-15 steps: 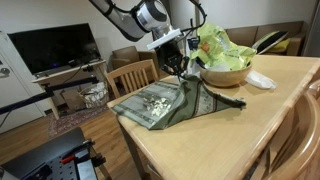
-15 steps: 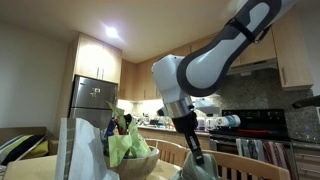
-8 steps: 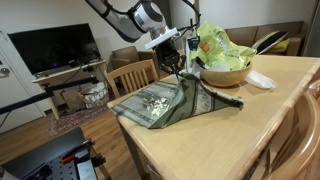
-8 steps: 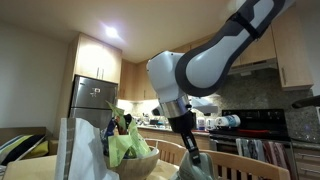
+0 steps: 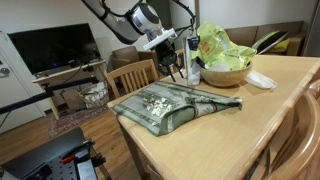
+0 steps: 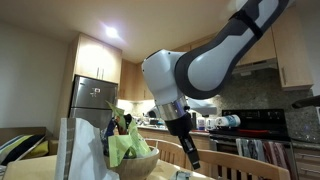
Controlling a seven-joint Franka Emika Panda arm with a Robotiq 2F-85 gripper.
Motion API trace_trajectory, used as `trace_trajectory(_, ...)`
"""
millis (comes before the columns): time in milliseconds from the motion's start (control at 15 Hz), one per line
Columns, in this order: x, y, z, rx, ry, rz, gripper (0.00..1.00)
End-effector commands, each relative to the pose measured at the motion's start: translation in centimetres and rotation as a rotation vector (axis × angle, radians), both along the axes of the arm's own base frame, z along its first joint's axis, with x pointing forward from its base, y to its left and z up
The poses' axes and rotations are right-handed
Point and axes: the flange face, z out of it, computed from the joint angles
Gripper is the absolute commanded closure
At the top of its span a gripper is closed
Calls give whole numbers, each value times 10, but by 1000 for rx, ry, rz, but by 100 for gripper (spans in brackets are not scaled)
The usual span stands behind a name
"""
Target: Fold up the right end of the cloth
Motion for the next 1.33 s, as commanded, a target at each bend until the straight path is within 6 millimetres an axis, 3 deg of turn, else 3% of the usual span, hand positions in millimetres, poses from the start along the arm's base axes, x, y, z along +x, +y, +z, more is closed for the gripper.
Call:
trace_trajectory(0, 0, 2, 3, -27, 20, 18, 27)
trace_trajectory(267, 4, -7, 7, -20, -9, 6, 0)
trace_trajectory(600, 24, -42, 18, -70, -145, -27, 0)
trace_trajectory(667, 17, -31, 10, -55, -87, -9, 0)
trace_trajectory(867, 21, -45, 14, -62, -111, -25, 0)
trace_trajectory(1267, 22, -39, 13, -17, -112, 20, 0)
